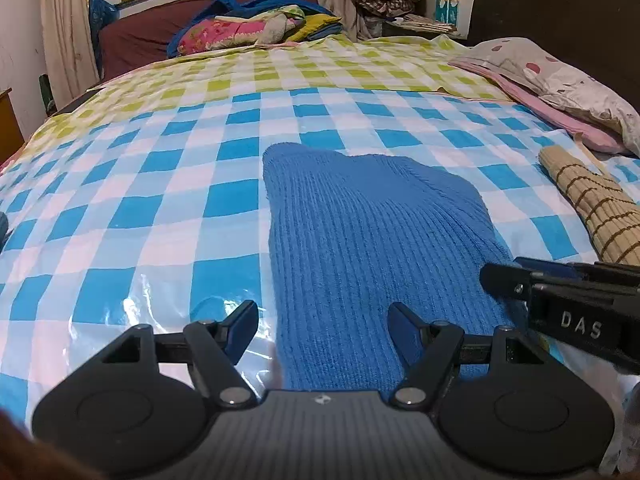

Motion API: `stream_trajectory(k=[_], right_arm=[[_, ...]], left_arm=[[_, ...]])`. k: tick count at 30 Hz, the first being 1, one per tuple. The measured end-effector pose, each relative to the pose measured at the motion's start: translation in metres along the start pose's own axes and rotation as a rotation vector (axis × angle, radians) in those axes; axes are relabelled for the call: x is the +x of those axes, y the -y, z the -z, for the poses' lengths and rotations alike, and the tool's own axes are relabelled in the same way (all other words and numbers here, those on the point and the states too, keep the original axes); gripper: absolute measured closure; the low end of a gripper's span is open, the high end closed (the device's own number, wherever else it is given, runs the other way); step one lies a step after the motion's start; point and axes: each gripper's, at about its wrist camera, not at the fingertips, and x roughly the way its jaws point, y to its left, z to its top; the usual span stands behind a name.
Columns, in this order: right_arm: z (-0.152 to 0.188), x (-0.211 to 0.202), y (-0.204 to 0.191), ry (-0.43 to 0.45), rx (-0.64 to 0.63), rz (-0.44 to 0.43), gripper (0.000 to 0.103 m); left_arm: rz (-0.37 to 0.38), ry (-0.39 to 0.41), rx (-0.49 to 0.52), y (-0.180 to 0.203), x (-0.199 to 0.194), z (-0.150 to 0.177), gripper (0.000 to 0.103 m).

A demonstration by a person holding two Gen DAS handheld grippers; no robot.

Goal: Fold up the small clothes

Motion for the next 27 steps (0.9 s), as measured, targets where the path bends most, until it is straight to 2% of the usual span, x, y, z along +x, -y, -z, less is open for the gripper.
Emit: stream_trajectory(k=[27], right_arm=[[0.009, -0.009, -0.010, -0.055, -0.030, 0.064, 0.074]], left_arm=[[0.023, -0.019, -0.028, -0.006, -0.008, 0.014, 0.023]])
